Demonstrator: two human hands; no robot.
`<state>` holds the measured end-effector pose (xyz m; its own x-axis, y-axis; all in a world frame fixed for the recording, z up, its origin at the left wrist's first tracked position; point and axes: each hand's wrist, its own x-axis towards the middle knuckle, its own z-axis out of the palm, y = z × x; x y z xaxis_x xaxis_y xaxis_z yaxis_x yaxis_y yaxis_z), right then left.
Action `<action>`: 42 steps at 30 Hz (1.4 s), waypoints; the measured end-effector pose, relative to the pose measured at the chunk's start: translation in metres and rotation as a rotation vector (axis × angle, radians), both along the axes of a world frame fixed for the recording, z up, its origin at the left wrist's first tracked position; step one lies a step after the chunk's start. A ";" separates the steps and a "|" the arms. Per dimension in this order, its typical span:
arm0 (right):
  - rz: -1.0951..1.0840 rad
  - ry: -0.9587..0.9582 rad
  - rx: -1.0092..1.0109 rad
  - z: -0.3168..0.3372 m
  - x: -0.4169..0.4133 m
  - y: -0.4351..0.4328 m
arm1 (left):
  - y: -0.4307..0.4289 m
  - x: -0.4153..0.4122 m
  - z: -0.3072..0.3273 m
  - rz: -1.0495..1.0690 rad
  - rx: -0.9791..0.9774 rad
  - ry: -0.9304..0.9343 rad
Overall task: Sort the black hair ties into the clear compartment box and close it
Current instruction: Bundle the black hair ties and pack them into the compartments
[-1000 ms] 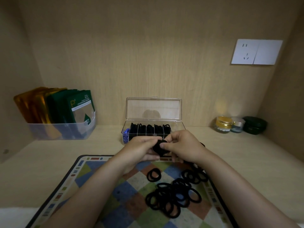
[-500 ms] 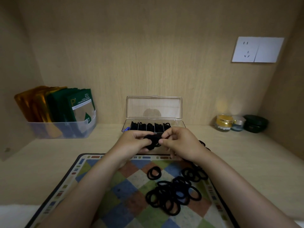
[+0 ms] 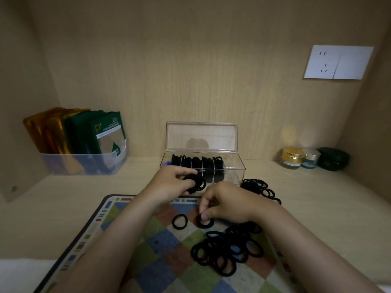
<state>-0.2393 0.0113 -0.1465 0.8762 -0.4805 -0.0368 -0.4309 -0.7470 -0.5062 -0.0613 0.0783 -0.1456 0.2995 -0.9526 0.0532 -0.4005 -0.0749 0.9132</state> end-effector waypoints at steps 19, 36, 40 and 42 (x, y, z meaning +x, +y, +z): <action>-0.449 -0.639 0.040 -0.004 0.003 -0.014 | -0.001 -0.008 0.000 -0.234 0.000 0.393; -0.284 -0.462 0.659 0.002 -0.004 -0.007 | 0.023 0.002 0.009 -0.172 0.086 0.005; -0.313 -0.446 0.639 0.002 -0.004 -0.008 | 0.039 0.020 0.005 -0.206 0.205 -0.366; -0.313 -0.436 0.633 0.001 -0.004 -0.008 | 0.043 0.022 0.002 -0.254 0.291 -0.482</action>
